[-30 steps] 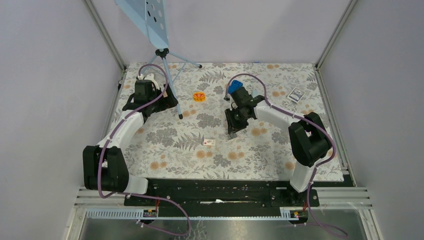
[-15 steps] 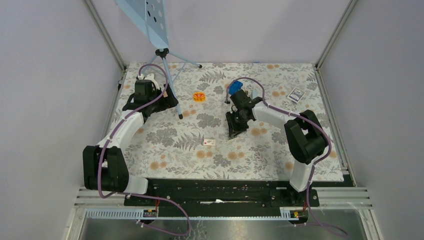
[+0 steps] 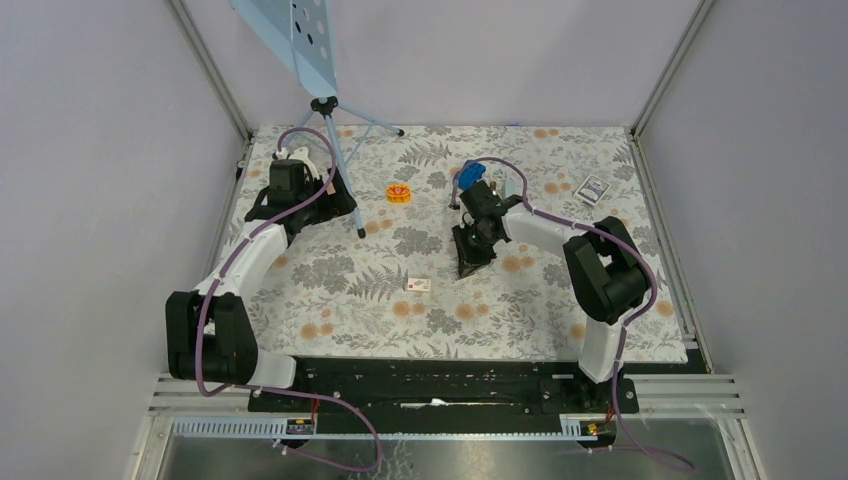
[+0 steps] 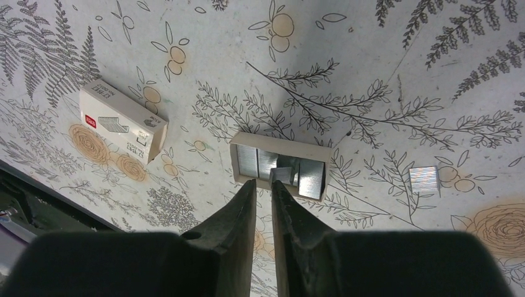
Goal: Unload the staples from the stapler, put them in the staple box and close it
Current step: Adjust the staple in the staple box.
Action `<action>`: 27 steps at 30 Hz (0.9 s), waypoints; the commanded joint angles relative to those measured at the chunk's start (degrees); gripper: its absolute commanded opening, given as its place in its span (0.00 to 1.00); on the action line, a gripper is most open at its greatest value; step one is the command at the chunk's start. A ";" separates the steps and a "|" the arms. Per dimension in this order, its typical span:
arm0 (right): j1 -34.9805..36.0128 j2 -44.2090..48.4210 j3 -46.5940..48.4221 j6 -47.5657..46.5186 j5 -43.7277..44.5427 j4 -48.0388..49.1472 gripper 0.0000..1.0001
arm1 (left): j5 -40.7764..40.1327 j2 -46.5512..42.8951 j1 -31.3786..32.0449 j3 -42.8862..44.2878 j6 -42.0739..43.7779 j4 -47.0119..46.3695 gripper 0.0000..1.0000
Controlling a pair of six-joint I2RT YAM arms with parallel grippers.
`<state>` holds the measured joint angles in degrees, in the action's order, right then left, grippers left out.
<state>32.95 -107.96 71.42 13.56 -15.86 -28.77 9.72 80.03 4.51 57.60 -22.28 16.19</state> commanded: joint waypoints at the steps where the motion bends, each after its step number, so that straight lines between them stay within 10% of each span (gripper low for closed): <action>1: -0.40 -0.35 0.48 0.32 -1.27 0.69 0.21 | 0.66 -0.05 -0.05 0.05 0.75 -2.56 0.93; 27: -0.60 3.35 3.79 0.32 -1.16 -2.38 0.05 | 1.29 -0.20 -0.03 0.11 0.57 -2.56 0.91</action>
<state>32.84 -107.85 73.03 13.56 -16.16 -29.50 10.22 80.03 4.51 57.60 -22.31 16.19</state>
